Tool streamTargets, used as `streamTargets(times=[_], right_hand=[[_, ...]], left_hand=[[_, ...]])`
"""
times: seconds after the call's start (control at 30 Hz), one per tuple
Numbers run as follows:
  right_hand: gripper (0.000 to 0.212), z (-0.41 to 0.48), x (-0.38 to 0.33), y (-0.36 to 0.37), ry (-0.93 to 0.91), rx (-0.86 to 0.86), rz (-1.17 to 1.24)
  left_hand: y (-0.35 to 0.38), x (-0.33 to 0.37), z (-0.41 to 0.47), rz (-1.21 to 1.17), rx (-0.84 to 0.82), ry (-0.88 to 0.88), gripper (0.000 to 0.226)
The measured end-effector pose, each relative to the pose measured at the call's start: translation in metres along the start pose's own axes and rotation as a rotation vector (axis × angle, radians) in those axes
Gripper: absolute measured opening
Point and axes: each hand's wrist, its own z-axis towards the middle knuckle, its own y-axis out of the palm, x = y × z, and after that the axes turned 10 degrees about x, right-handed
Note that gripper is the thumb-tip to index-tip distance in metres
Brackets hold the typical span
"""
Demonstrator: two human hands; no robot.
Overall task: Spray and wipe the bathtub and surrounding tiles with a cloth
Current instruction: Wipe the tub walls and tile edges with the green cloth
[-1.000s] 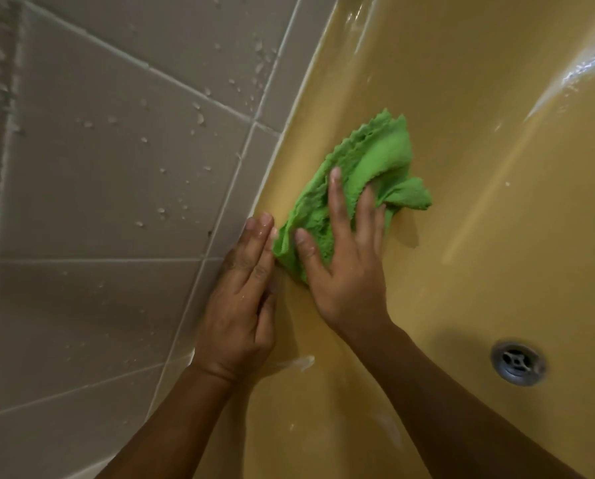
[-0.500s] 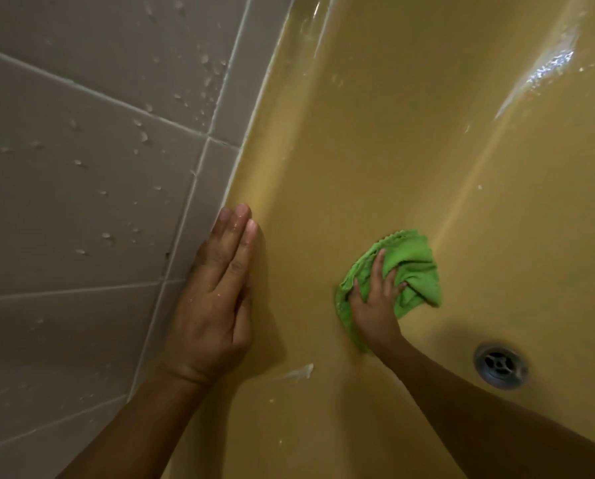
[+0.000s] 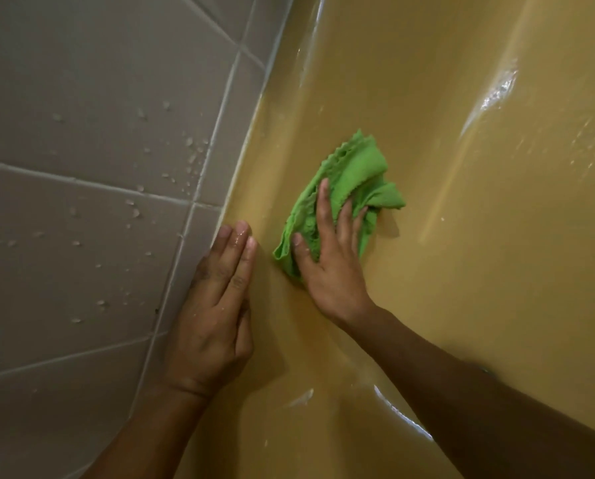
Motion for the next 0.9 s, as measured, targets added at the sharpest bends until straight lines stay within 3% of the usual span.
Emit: streamTargets(times=[0.27,0.7,0.8,0.9], right_hand=[[0.077,-0.004,0.032,-0.009,-0.139,-0.076,-0.152],[0.073,0.057,0.089,-0.035,0.324,0.002,-0.035],[0.071,0.075,0.071,-0.042,0.322,0.023,0.001],[0.072,0.089,0.045,-0.049,0.206,0.032,0.004]], left_hand=[[0.003,0.004,0.037,0.002,-0.024,0.049,0.065],[0.014,0.01,0.076,0.085,0.023,0.068,0.062],[0.016,0.011,0.084,0.097,0.029,0.07,0.061],[0.019,0.01,0.093,0.094,0.038,0.079,0.061]])
